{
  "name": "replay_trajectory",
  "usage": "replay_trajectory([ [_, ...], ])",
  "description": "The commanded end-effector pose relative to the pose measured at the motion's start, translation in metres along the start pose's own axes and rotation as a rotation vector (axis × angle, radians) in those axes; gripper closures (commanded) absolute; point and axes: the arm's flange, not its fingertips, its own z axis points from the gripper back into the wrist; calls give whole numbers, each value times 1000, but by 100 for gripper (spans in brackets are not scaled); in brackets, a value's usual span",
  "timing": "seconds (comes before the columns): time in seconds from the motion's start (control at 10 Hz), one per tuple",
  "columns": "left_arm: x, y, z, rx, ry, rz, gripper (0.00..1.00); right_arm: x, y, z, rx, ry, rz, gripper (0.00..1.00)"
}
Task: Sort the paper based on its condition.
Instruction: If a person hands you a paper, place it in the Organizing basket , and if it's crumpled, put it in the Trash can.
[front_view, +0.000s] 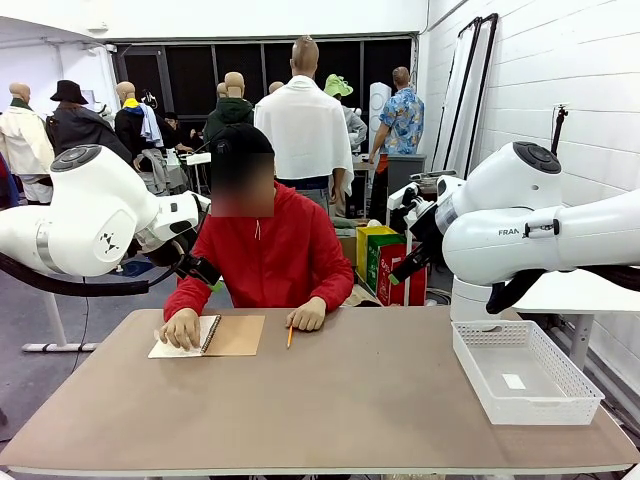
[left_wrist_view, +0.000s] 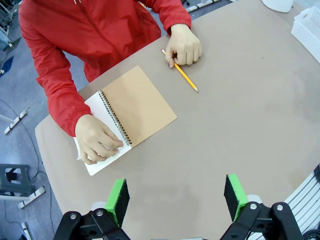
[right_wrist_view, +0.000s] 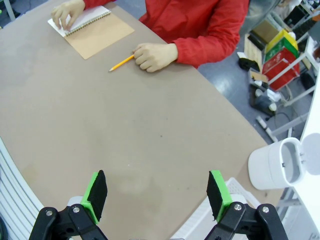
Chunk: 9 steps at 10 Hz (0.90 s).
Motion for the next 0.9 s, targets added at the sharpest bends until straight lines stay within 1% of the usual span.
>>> replay_trajectory([
  [0.0, 0, 0, 1, 1, -6, 1, 0, -1, -1, -1, 10, -2, -5, 0],
  [0.8, 0, 0, 1, 1, -6, 1, 0, -1, -1, -1, 10, -2, -5, 0],
])
